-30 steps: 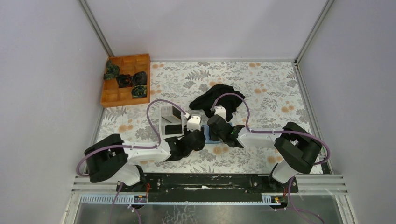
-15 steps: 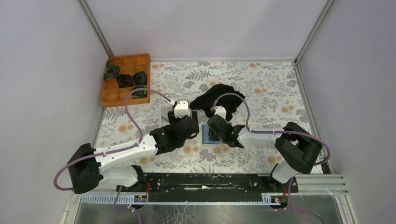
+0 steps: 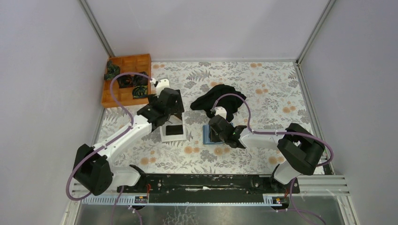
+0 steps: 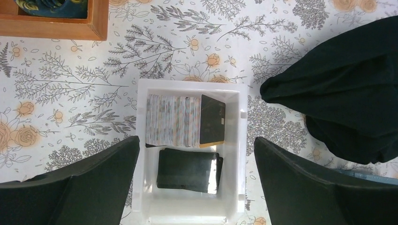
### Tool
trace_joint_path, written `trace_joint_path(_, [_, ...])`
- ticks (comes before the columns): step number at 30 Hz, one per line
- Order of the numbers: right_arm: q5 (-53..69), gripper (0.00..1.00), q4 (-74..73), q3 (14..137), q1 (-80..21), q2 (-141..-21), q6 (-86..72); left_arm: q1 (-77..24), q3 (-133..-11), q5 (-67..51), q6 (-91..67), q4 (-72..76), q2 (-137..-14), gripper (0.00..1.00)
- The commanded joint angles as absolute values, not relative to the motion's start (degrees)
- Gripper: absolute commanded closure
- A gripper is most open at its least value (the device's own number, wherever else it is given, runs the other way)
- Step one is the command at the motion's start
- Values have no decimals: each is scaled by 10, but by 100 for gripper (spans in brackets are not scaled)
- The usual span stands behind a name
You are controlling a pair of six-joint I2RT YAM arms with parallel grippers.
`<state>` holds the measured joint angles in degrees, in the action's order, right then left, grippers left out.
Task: Put the credit cards into the card holder
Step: Pick up the credit card from the storage box.
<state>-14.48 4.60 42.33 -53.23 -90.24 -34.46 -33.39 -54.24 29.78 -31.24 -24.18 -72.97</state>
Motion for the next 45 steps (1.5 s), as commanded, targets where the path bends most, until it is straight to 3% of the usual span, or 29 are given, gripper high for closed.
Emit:
trace_joint_path(1, [-130, 69, 52, 426, -535, -887, -334, -316, -578, 241, -277, -280, -757, 0])
trace_joint_path(4, [-126, 69, 56, 423, -535, -885, -333, -316, -592, 253, -270, -295, -779, 1])
trace_joint_path(8, [-126, 69, 60, 417, -535, -880, -331, -316, -603, 268, -268, -310, -803, 20])
trace_joint_path(10, [-125, 69, 61, 414, -535, -877, -330, -315, -606, 280, -269, -314, -814, 24])
trace_joint_path(27, [-124, 68, 74, 399, -535, -874, -328, -316, -639, 325, -259, -338, -896, 26])
trace_joint_path(45, [-128, 68, 88, 384, -534, -867, -327, -316, -662, 372, -250, -372, -938, 36])
